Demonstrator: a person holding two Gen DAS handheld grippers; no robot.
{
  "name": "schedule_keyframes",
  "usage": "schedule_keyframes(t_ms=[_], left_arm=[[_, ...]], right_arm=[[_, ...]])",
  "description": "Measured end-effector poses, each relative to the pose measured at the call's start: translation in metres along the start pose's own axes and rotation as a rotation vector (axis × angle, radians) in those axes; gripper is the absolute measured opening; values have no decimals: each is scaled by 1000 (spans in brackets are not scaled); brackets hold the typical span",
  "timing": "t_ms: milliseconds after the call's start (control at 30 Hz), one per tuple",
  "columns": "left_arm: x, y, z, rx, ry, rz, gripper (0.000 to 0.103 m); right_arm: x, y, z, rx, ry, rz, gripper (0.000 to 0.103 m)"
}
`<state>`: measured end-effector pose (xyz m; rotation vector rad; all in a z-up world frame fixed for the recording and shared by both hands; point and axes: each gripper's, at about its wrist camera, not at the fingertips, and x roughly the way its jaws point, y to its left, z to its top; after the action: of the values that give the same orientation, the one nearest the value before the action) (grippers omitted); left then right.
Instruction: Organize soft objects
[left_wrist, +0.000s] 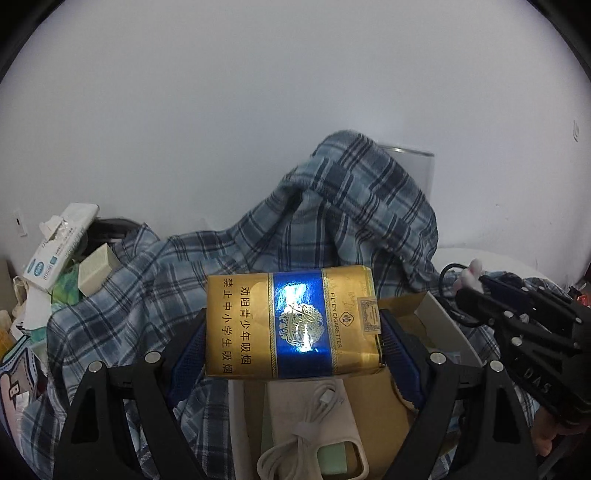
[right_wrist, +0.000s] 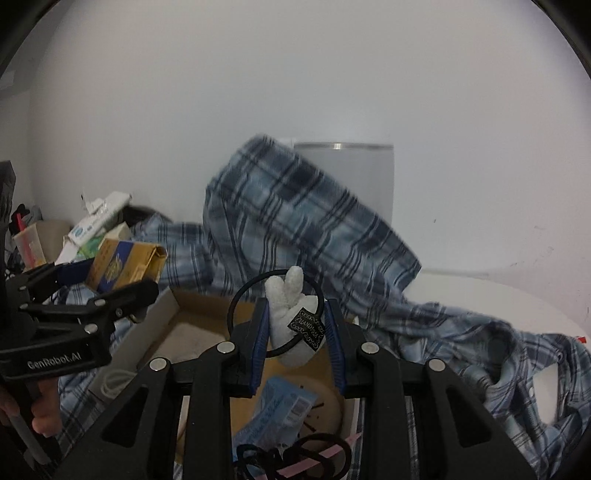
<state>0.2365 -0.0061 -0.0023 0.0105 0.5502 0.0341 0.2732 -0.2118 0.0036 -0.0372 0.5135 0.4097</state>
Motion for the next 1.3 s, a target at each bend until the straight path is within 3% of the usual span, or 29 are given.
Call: schedule_keyframes(t_ms=[200, 233, 267, 300, 333, 467, 767, 967, 1300], left_arm=[[-2, -2, -2, -12, -25, -7, 89], [-5, -2, -1, -13, -37, -12, 90], [-7, -2, -1, -16, -52, -17, 95], [-9, -2, -1, -18, -61, -14, 103], [-13, -2, -1, -23, -84, -5, 103], [-29, -4, 2, -19, -170, -18, 103], [-40, -7, 4, -37, -195, -45, 103], [-73, -8, 17, -65, -264, -43, 103], [-162, -16, 26, -86, -400, -109, 103]], right_arm=[[9, 2, -10, -21, 44, 5, 31], [11, 3, -11, -25, 48, 7, 44], [12, 4, -12, -31, 52, 9, 64], [13, 5, -14, -39, 56, 3, 74], [13, 6, -15, -45, 55, -3, 87], [12, 3, -17, -35, 25, -33, 96], [6, -3, -14, 0, -2, -33, 99], [-3, -6, -6, 16, -35, -52, 99], [-94, 7, 27, -30, -240, -100, 102]])
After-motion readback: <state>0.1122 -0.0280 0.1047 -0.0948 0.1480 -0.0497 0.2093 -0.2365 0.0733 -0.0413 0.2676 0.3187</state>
